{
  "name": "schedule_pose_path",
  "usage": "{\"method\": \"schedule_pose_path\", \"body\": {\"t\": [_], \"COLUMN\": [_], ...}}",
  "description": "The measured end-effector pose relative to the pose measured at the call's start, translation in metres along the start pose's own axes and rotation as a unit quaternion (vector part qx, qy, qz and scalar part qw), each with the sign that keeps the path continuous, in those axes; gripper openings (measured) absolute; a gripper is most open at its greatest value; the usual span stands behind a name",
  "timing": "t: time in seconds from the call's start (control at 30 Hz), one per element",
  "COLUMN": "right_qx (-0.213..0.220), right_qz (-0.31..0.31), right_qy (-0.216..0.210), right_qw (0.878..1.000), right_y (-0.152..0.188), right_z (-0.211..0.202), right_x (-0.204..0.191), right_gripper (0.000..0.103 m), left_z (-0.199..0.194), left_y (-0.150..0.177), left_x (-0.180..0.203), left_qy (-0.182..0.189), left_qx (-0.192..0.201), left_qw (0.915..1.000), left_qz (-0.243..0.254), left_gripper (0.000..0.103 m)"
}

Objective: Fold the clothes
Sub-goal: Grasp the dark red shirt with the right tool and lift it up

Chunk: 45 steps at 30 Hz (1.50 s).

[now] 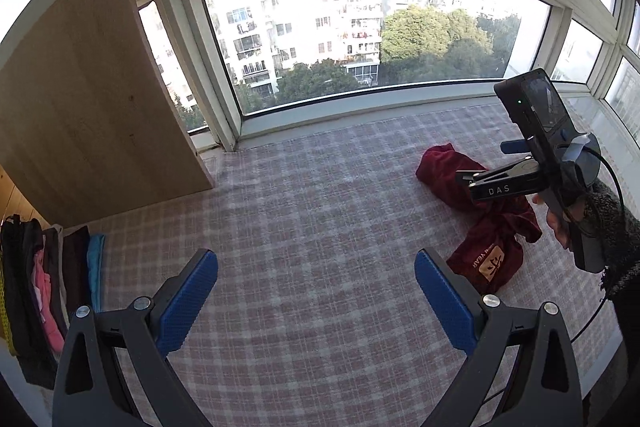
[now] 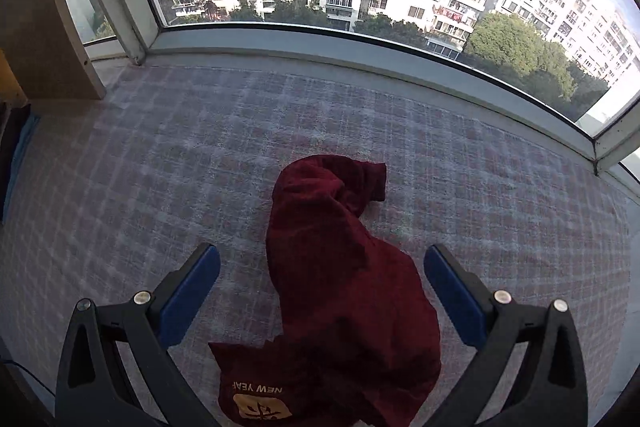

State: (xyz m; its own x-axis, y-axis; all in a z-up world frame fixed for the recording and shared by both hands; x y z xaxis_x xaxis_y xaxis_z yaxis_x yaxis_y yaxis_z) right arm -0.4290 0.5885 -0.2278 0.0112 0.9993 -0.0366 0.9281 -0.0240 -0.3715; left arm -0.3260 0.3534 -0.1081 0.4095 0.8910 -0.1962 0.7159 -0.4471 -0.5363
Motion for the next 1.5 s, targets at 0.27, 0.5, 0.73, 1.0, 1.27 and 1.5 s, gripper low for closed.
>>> {"method": "schedule_pose_path", "body": {"t": [0.27,0.5,0.73,1.0,1.27,1.5], "right_qx": [-0.066,-0.081,-0.044,-0.007,-0.023,0.005], "right_qz": [0.005,0.029,0.053,0.068,0.093,0.084], "right_qy": [-0.007,-0.035,-0.059,-0.079,-0.087,-0.135], "right_qw": [0.998,0.996,0.996,0.995,0.992,0.987], "right_y": [0.016,0.029,0.035,0.041,0.089,0.109], "right_z": [0.040,0.041,-0.007,-0.066,-0.074,-0.128], "right_x": [0.007,0.016,0.023,0.037,0.050,0.029], "right_gripper": [0.077,0.016,0.014,0.014,0.014,0.014], "left_z": [0.019,0.003,-0.010,-0.012,-0.004,0.012], "left_y": [0.014,0.009,0.000,-0.003,0.013,0.028], "left_x": [-0.017,-0.006,0.001,0.023,0.086,0.078], "left_qy": [-0.027,-0.054,-0.070,-0.042,0.050,0.028], "left_qx": [-0.022,0.002,0.024,0.045,0.040,0.015], "left_qw": [0.9993,0.9985,0.9968,0.9976,0.9971,0.9987], "left_qz": [-0.017,0.012,0.032,0.032,0.040,0.040], "left_gripper": [0.099,0.099,0.099,0.099,0.099,0.099]}}
Point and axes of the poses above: each gripper's, at about its wrist camera, not at the fingertips, and z roughly the way its jaws point, x to its right, y to its underside, the point moved 5 cm from there along z, roughly the way its jaws point, and after that the axes turned 13 degrees about z, right-handed, at the moved point
